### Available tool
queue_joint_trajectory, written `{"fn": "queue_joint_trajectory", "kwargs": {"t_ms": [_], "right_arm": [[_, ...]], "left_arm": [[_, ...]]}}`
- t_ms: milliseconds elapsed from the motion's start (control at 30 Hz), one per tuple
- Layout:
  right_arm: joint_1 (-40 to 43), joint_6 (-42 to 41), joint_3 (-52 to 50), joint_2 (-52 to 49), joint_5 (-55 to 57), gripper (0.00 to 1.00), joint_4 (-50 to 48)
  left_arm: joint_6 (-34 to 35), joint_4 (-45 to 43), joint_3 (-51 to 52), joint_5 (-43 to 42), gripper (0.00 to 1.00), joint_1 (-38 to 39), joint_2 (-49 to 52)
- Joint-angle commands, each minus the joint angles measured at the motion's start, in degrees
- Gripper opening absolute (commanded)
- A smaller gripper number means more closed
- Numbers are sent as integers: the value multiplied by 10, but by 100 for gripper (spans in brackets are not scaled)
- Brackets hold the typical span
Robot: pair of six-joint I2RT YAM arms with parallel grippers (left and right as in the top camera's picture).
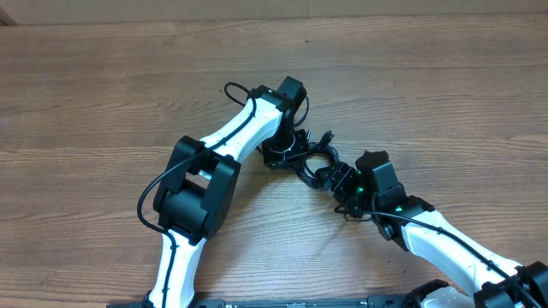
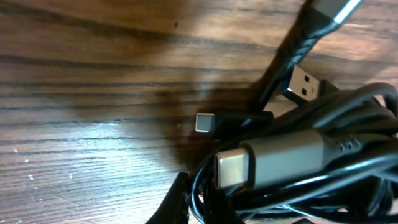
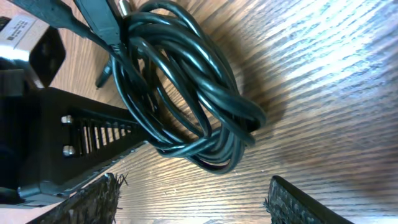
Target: Untangle cables
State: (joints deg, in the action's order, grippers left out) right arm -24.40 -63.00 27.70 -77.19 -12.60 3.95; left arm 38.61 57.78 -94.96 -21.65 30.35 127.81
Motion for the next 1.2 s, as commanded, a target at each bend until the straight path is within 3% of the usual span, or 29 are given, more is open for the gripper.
{"fn": "queue_joint_trajectory", "kwargs": {"t_ms": [0,233,367,600,667,767,833,900,1000,1167], "right_arm": [[0,2,0,9,9,74,-1],[0,3,1,9,14,72,0],[0,6,1,9,12,73,-3],[1,35,1,9,5,79,-20],[2,57,1,10,-11,75,-48],[8,93,1,10,-10,73,-74],[17,96,1,10,-15,83,-92],[23,111,1,9,-16,85,-108],[25,110,1,5,-11,84,-118],[23,141,1,-17,-41,69,-129]], "left_arm": [[-26,7,4,81,4,-7,34],[-63,81,-52,102,4,-46,10],[-123,94,-78,100,4,-65,-27],[-358,91,-76,51,4,-55,-44],[-415,95,-75,51,4,-50,-44],[-458,95,-75,51,4,-50,-44],[-484,95,-75,51,4,-50,-44],[-496,94,-75,50,4,-50,-44],[-520,92,-75,49,4,-50,-44],[-614,92,-75,-19,4,-51,-44]]}}
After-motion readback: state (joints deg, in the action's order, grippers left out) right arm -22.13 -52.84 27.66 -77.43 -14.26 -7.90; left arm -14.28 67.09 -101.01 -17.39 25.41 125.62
